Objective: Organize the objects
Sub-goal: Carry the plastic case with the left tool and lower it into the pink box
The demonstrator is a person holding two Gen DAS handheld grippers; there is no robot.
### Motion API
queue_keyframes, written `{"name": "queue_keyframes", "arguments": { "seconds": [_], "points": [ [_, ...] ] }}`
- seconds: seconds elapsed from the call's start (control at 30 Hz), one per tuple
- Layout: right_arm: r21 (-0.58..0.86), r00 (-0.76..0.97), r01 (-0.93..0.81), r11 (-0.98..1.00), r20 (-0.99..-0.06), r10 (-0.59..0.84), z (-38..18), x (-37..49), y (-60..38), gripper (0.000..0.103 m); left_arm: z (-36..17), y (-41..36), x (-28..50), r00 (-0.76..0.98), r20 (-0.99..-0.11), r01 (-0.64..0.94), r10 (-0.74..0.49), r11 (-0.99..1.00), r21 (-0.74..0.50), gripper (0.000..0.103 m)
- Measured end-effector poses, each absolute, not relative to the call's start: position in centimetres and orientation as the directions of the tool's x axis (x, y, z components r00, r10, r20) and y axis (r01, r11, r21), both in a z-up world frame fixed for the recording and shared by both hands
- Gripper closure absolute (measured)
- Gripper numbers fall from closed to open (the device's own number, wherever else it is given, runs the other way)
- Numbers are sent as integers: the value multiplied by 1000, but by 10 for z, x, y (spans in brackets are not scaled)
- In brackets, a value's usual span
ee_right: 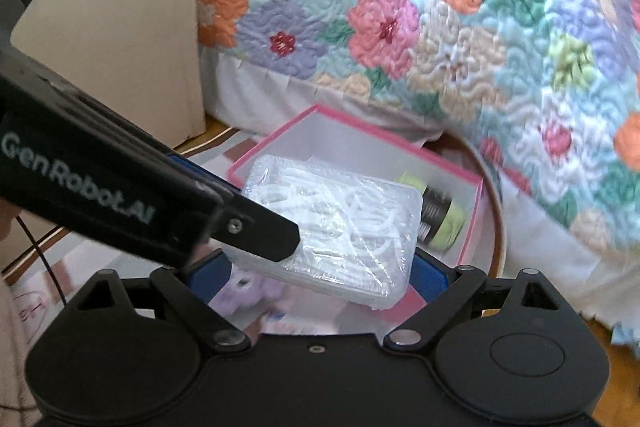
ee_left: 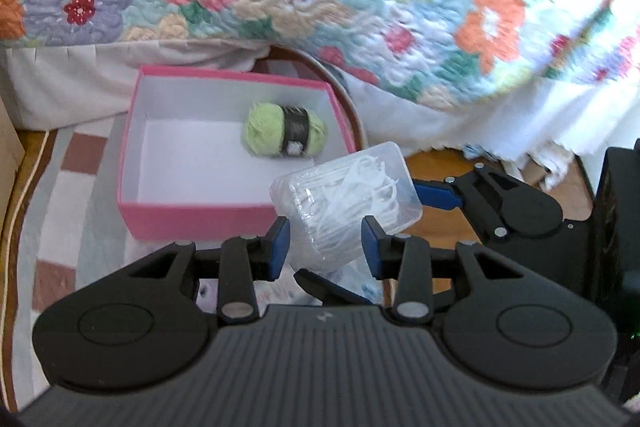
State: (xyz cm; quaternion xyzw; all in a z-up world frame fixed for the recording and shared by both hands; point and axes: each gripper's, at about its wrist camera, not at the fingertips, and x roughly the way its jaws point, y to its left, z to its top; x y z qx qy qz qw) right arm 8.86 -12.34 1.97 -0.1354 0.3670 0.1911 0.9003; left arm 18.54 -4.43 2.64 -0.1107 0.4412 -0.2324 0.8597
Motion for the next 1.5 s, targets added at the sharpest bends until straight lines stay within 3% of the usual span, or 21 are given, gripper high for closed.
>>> {"name": "queue_keyframes", "arguments": {
  "seconds": [0.17, 0.5, 0.8, 0.93, 1.07, 1.13, 1.2, 1.27, 1.4, 1.5],
  "points": [
    [-39, 593, -438, 898, -763, 256, 6, 152, -129, 7, -1, -39, 253, 460, -746, 225, -482, 876, -427, 66],
    [79, 408, -346, 935, -885, 225, -74, 253, -139, 7, -94, -43, 348, 313, -814, 94, -490, 869, -486, 66],
    [124, 248, -315, 941, -946, 207, -130, 291, -132, 7, -149, -37, 370, 254, -832, -7, -494, 859, -512, 66],
    [200, 204, -274, 941, -944, 260, -136, 299, -141, 8, -163, -41, 369, 229, -876, -20, -425, 897, -441, 68],
    [183, 234, -305, 935, -937, 260, -125, 300, -145, 9, -168, -45, 366, 237, -885, -22, -401, 909, -417, 70],
    [169, 268, -334, 927, -926, 265, -115, 291, -146, 14, -170, -48, 364, 231, -885, -21, -404, 907, -420, 72],
    [137, 298, -365, 921, -920, 255, -106, 280, -146, 28, -171, -52, 363, 230, -883, -27, -408, 905, -425, 73],
    [104, 333, -394, 913, -910, 247, -98, 270, -147, 36, -171, -58, 363, 226, -882, -33, -413, 902, -430, 76],
    [50, 370, -389, 920, -906, 206, -93, 268, -154, 44, -171, -74, 363, 218, -881, -18, -419, 901, -433, 77],
    [43, 380, -368, 929, -905, 192, -95, 271, -167, 44, -170, -87, 363, 210, -882, -2, -422, 902, -432, 77]
  ]
}}
